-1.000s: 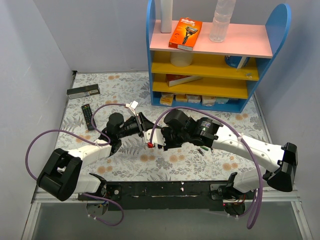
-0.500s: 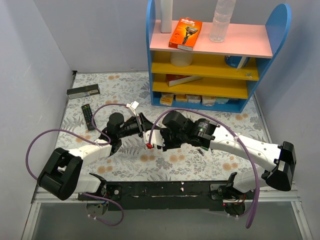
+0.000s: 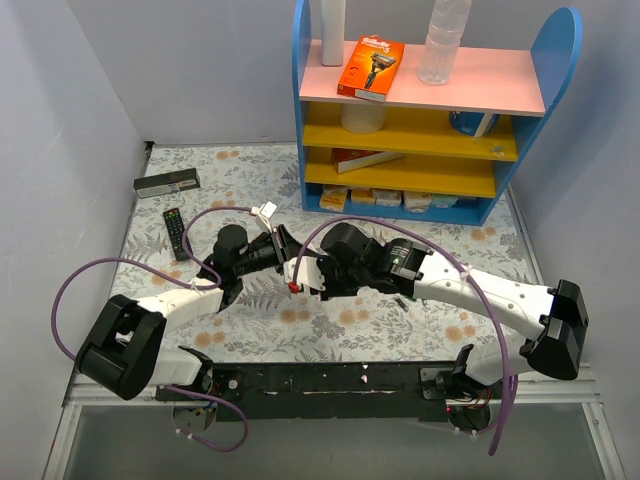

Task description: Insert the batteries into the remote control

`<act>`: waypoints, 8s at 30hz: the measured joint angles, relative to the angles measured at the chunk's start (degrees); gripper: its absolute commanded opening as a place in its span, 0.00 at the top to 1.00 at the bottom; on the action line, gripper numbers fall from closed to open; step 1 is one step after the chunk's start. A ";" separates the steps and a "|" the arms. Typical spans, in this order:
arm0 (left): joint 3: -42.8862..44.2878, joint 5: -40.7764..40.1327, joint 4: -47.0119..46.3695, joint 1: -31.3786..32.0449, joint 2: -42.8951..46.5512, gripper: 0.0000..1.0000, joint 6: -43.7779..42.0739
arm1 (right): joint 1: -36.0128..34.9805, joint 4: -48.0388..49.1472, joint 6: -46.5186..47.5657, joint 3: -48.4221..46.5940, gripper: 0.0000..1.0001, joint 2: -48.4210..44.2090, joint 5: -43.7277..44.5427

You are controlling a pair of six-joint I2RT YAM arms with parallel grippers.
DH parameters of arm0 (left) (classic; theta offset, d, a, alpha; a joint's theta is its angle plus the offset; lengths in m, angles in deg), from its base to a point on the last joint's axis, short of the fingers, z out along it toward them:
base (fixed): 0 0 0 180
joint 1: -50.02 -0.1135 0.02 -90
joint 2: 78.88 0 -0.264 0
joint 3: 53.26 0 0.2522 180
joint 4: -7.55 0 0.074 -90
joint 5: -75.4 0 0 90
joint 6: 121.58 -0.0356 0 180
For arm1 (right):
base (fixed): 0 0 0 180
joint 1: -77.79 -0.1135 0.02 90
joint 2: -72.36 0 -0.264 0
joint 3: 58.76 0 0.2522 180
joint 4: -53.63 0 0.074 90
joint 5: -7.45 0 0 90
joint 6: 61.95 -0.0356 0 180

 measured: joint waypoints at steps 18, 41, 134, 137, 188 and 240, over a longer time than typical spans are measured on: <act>0.04 -2.95 5.20 -1.07 1.57 1.00 -5.62 | 0.13 6.08 -5.25 2.01 0.88 3.98 0.87; -6.62 -19.61 18.69 -1.05 20.72 1.00 -13.14 | 1.81 2.05 -16.76 -7.48 0.52 9.25 -11.65; -8.83 -30.42 34.16 -1.44 11.54 0.07 -8.74 | 4.98 10.82 -40.50 9.27 0.99 7.52 20.17; -8.81 -33.97 39.17 -1.51 14.95 0.02 -8.61 | 4.98 10.82 -40.13 9.27 0.99 7.52 19.78; 19.80 -2.91 50.10 -2.19 9.77 0.60 -23.04 | 2.64 15.87 -13.38 4.52 0.99 -2.05 -13.79; 22.08 -5.60 56.98 0.48 7.61 1.00 -28.33 | 1.62 14.75 -14.14 2.75 0.59 2.12 -8.35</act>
